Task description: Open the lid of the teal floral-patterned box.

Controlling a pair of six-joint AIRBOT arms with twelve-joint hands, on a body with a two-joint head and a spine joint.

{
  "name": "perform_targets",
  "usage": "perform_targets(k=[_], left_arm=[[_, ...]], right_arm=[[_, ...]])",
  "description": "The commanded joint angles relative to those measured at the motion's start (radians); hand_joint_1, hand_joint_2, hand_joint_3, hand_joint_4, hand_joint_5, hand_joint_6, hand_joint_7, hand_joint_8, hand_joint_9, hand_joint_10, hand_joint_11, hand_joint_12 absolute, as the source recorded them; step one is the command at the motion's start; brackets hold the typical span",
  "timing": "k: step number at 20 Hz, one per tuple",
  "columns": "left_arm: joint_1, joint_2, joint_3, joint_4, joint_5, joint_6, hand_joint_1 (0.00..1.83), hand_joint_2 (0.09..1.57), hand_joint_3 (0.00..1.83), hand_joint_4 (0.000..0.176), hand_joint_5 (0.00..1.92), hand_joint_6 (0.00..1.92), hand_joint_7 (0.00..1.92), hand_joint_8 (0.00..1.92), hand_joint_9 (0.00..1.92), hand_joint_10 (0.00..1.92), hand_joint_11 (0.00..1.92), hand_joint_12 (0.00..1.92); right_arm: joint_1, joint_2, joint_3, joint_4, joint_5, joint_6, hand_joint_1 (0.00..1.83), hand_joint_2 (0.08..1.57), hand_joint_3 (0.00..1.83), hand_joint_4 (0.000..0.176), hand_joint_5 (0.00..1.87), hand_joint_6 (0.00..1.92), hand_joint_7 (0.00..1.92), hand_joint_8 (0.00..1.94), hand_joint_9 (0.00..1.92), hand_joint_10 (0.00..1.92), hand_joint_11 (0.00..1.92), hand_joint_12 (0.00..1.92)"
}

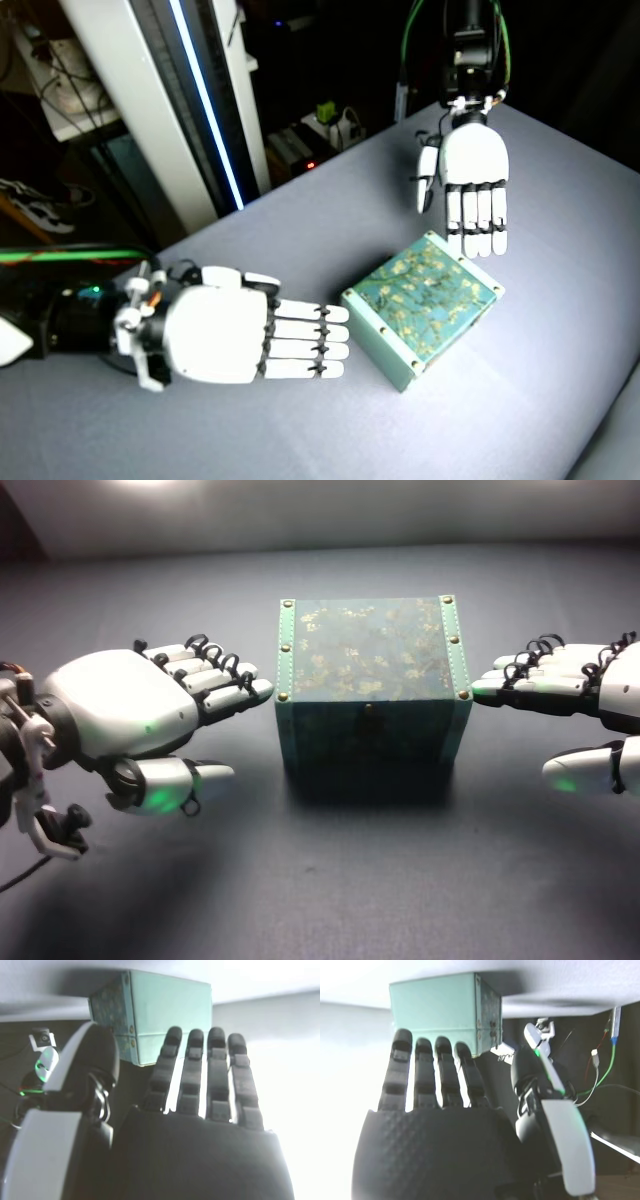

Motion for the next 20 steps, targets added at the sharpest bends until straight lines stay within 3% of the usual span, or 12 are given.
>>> perform_targets(k=[1, 6, 13, 20], left_arm=[[-0.011, -0.001, 0.0, -0.001, -0.103, -0.008, 0.0, 1.51, 0.0, 0.0, 0.01, 0.0, 0.03, 0.01, 0.08, 0.01, 0.05, 0.02], [-0.012, -0.002, -0.002, 0.016, -0.133, -0.047, 0.0, 1.55, 0.0, 0.0, 0.0, 0.0, 0.09, 0.01, 0.13, 0.01, 0.07, 0.04], [-0.006, 0.023, -0.021, 0.017, -0.256, -0.116, 0.0, 1.48, 0.0, 0.0, 0.0, 0.0, 0.0, 0.0, 0.04, 0.0, 0.0, 0.02], [-0.016, 0.022, -0.023, 0.021, -0.276, -0.119, 0.0, 1.49, 0.0, 0.0, 0.0, 0.0, 0.0, 0.0, 0.05, 0.01, 0.0, 0.0]], right_arm=[[0.014, -0.003, 0.004, 0.035, 0.09, 0.013, 0.01, 1.48, 0.0, 0.0, 0.05, 0.0, 0.04, 0.0, 0.0, 0.0, 0.02, 0.22], [0.018, -0.012, 0.005, 0.032, 0.091, 0.017, 0.0, 1.45, 0.0, 0.0, 0.01, 0.0, 0.01, 0.0, 0.01, 0.0, 0.02, 0.24], [0.025, 0.0, -0.006, 0.063, 0.15, 0.024, 0.0, 1.46, 0.0, 0.0, 0.06, 0.01, 0.05, 0.01, 0.01, 0.0, 0.0, 0.21], [0.028, -0.001, -0.006, 0.11, 0.2, 0.024, 0.0, 1.51, 0.0, 0.0, 0.1, 0.01, 0.07, 0.0, 0.03, 0.0, 0.01, 0.14]])
